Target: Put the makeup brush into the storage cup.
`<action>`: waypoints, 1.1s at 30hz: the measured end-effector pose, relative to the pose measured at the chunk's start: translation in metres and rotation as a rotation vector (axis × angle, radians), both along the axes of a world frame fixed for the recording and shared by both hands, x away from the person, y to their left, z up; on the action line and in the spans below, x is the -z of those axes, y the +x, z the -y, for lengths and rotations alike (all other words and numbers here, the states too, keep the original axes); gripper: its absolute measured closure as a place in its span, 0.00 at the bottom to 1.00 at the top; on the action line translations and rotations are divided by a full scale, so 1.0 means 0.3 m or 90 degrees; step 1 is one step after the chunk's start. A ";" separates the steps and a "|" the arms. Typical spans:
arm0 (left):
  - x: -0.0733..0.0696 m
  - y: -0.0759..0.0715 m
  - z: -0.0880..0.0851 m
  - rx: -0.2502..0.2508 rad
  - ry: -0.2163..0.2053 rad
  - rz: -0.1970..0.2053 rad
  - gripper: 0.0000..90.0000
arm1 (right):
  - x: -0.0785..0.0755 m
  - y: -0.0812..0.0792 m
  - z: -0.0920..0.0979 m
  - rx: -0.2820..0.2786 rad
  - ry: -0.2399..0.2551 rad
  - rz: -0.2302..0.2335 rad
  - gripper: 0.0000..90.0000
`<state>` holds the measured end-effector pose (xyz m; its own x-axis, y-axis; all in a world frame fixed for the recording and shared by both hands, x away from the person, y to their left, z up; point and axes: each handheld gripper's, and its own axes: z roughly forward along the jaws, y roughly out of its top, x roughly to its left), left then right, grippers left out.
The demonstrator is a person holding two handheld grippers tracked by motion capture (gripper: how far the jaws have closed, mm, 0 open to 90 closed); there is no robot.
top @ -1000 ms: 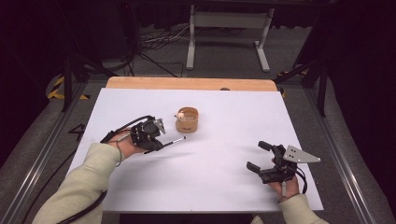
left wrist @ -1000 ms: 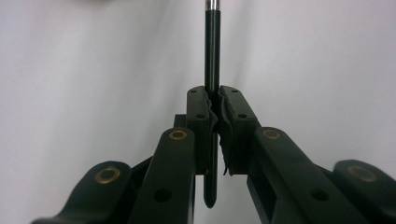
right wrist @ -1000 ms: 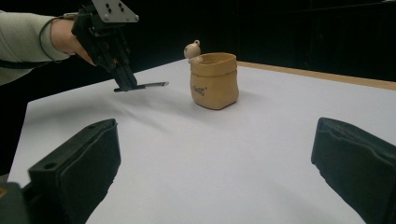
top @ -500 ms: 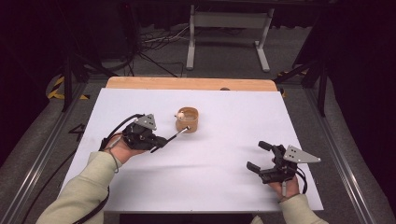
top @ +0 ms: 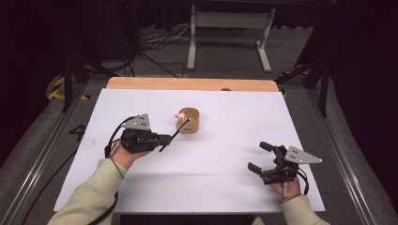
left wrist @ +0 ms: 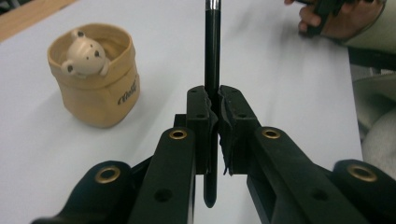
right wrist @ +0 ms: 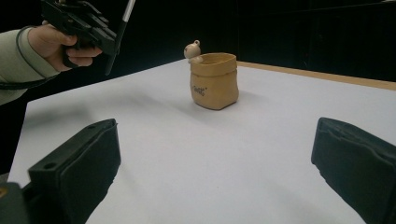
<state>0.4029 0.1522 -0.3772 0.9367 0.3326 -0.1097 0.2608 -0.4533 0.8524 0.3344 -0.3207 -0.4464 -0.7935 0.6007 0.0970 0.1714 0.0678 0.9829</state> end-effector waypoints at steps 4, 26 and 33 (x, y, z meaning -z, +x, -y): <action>0.004 -0.002 0.003 -0.004 -0.044 0.003 0.92 | 0.000 0.000 0.001 -0.001 0.000 0.000 0.02; -0.017 0.037 0.037 -0.044 -0.170 0.048 0.92 | 0.001 0.001 0.001 -0.002 0.000 0.000 0.02; -0.024 0.050 0.048 -0.061 -0.191 0.065 0.92 | 0.001 0.000 0.004 -0.001 0.002 -0.001 0.02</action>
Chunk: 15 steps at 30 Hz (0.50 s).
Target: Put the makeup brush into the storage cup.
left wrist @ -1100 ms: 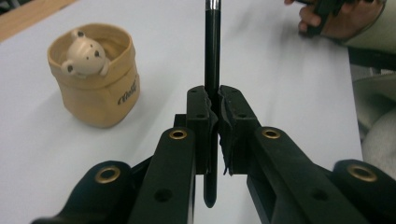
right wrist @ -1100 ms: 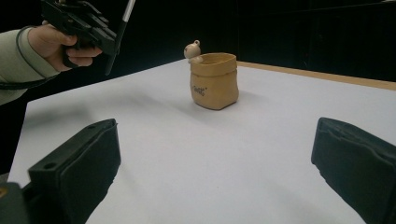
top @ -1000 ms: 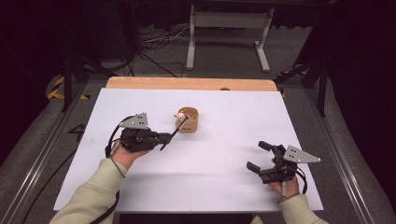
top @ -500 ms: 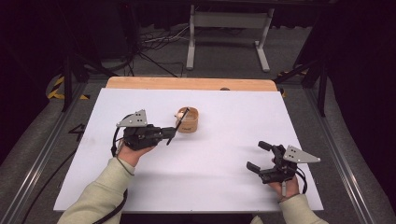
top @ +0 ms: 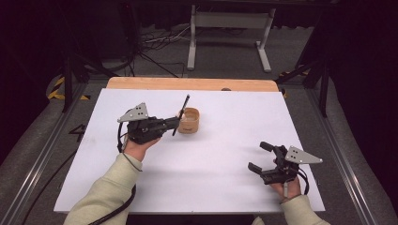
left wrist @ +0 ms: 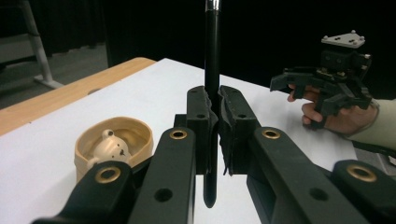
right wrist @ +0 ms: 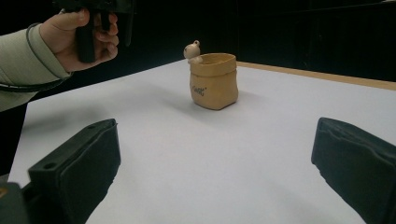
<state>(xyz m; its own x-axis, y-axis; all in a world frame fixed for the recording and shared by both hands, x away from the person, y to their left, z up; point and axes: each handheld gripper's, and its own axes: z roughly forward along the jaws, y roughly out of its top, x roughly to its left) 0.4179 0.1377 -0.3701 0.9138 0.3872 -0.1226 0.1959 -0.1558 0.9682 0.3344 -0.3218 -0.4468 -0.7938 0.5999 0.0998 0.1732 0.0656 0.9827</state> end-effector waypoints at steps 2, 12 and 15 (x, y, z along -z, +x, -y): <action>-0.002 0.001 0.004 -0.005 -0.008 0.001 0.92 | 0.000 0.000 0.000 0.000 0.000 0.000 0.02; -0.027 0.017 0.038 -0.083 -0.028 0.023 0.92 | 0.001 -0.001 0.001 0.001 -0.001 -0.001 0.02; -0.033 0.027 0.054 -0.100 -0.030 0.022 0.92 | 0.001 -0.002 0.004 0.003 0.001 -0.001 0.02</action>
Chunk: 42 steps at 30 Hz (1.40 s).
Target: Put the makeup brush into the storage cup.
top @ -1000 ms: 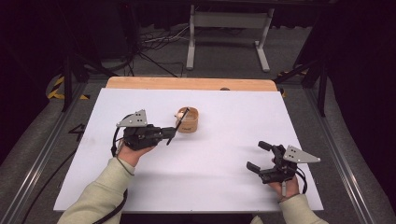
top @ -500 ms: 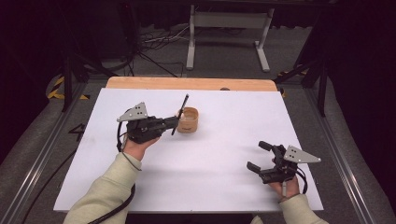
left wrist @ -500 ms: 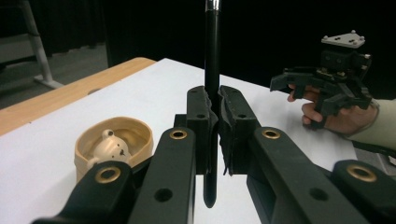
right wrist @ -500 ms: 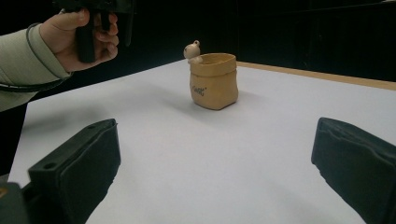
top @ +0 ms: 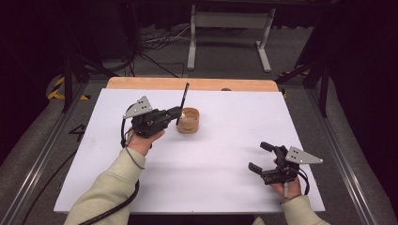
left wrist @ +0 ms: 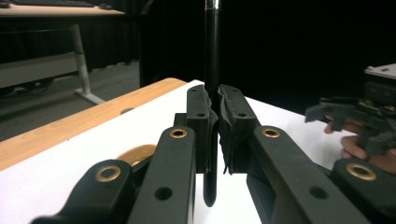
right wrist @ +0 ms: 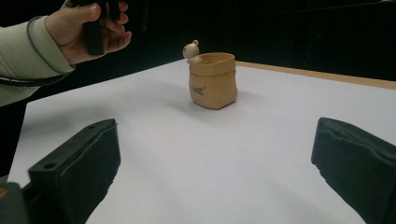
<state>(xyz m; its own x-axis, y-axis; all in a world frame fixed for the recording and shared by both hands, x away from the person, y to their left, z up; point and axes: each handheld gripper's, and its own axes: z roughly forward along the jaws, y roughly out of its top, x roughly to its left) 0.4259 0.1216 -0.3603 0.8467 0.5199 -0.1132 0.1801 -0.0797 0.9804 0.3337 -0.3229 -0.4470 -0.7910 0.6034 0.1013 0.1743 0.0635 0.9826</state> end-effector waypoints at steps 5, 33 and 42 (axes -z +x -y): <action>-0.006 0.014 0.022 -0.017 -0.001 -0.005 0.92 | 0.000 -0.002 0.003 0.002 0.001 0.000 0.02; 0.010 0.111 0.121 -0.140 0.016 -0.017 0.92 | -0.003 -0.006 0.010 0.001 0.006 0.004 0.02; 0.042 0.129 0.163 -0.140 0.013 -0.003 0.92 | -0.003 -0.008 0.011 0.002 0.008 0.002 0.02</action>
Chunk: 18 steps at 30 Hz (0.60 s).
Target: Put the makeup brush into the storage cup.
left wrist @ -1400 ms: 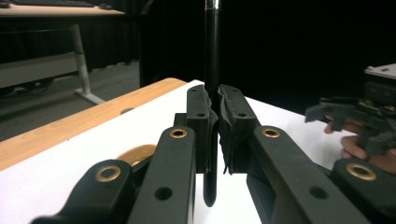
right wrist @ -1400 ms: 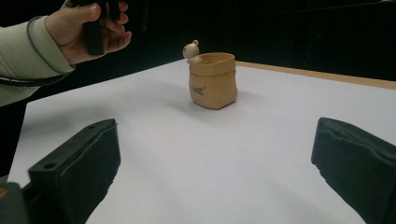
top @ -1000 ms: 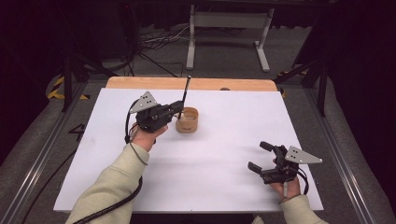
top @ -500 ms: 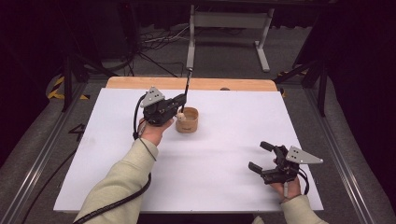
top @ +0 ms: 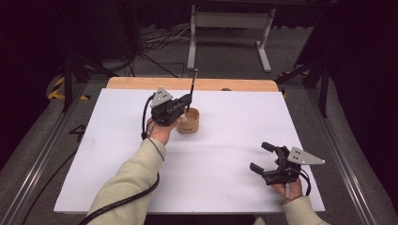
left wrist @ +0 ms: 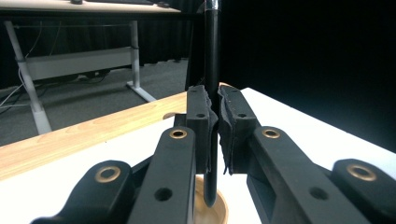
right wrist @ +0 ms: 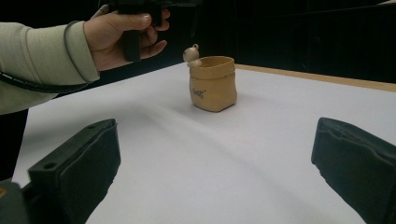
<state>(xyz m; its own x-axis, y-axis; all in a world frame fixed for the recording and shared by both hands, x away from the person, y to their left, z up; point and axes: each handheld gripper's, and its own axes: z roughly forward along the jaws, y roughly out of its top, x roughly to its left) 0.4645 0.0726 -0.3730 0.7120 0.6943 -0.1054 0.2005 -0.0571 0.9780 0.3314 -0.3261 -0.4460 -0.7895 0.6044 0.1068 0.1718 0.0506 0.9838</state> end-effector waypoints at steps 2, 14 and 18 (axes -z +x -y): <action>0.011 0.006 0.008 0.001 0.003 0.010 0.92 | 0.001 0.001 0.001 -0.001 0.001 0.001 0.02; 0.058 0.025 0.009 -0.009 -0.007 -0.002 0.92 | -0.002 -0.003 0.000 -0.004 0.003 0.004 0.02; 0.075 0.027 0.014 -0.013 -0.010 -0.007 0.92 | -0.003 -0.003 -0.001 -0.004 0.004 0.003 0.02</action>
<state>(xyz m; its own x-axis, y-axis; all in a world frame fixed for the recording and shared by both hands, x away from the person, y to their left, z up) 0.4724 0.0683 -0.3955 0.6965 0.7067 -0.1244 0.2128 -0.0378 0.9764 0.3305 -0.3260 -0.4452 -0.7941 0.5984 0.1061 0.1663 0.0461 0.9850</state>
